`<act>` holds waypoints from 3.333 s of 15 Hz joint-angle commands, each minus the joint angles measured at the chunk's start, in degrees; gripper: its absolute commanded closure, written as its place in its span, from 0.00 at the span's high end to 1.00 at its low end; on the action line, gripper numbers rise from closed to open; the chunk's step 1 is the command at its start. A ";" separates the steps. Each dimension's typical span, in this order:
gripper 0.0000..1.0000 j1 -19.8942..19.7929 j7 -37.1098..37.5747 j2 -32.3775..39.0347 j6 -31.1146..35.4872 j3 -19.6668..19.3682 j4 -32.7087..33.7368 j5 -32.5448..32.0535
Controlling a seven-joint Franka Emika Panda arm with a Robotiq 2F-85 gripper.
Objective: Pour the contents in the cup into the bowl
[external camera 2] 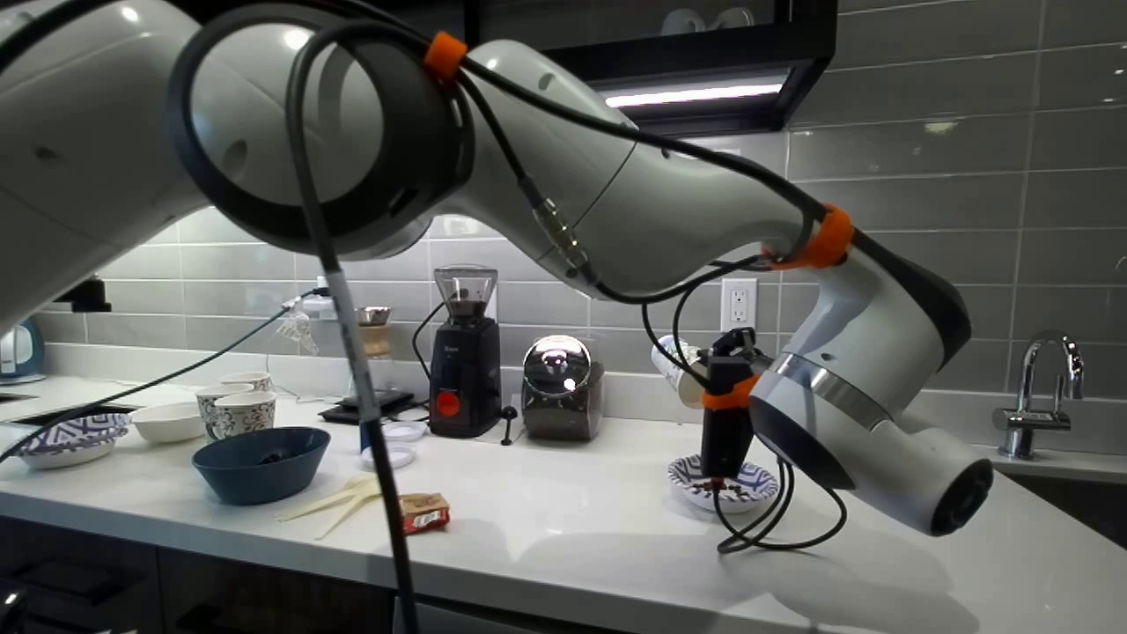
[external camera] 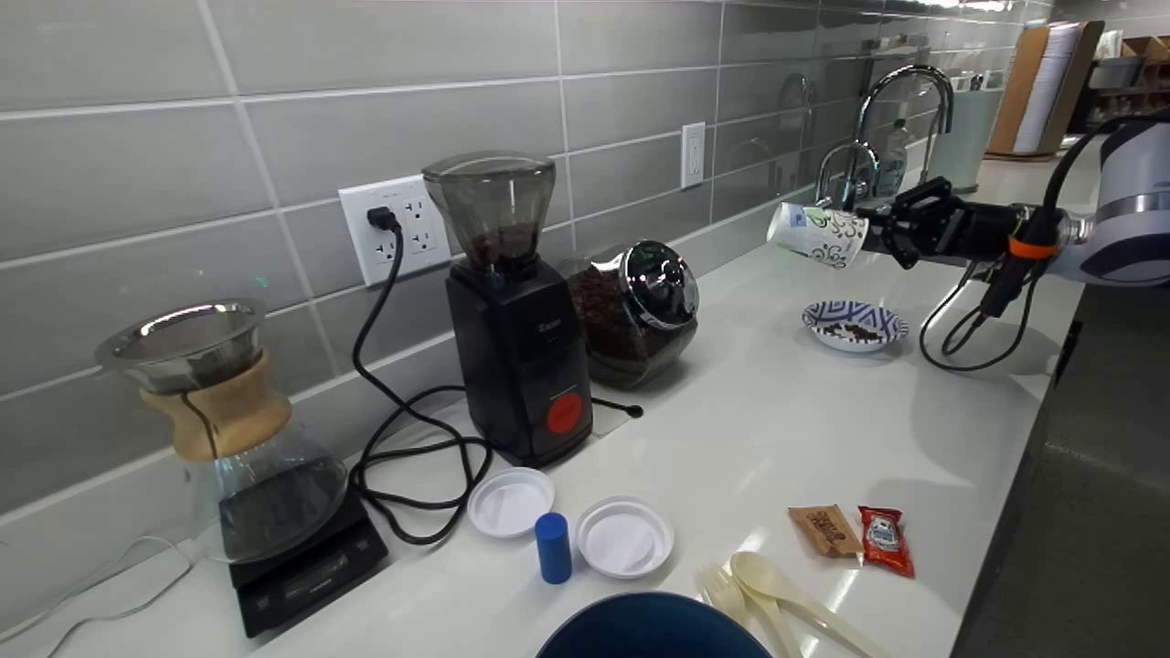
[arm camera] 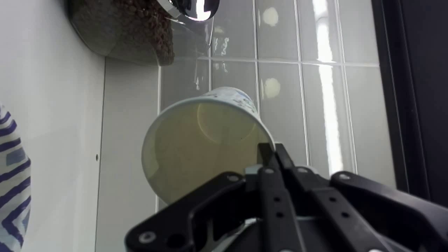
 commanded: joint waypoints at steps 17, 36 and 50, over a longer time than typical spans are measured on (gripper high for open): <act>0.01 18.56 22.10 -30.79 24.98 -5.38 -18.19 -46.46; 0.01 26.68 44.90 -37.04 30.12 0.64 -23.92 -86.13; 0.01 36.37 56.87 -36.29 39.54 7.14 -32.41 -104.12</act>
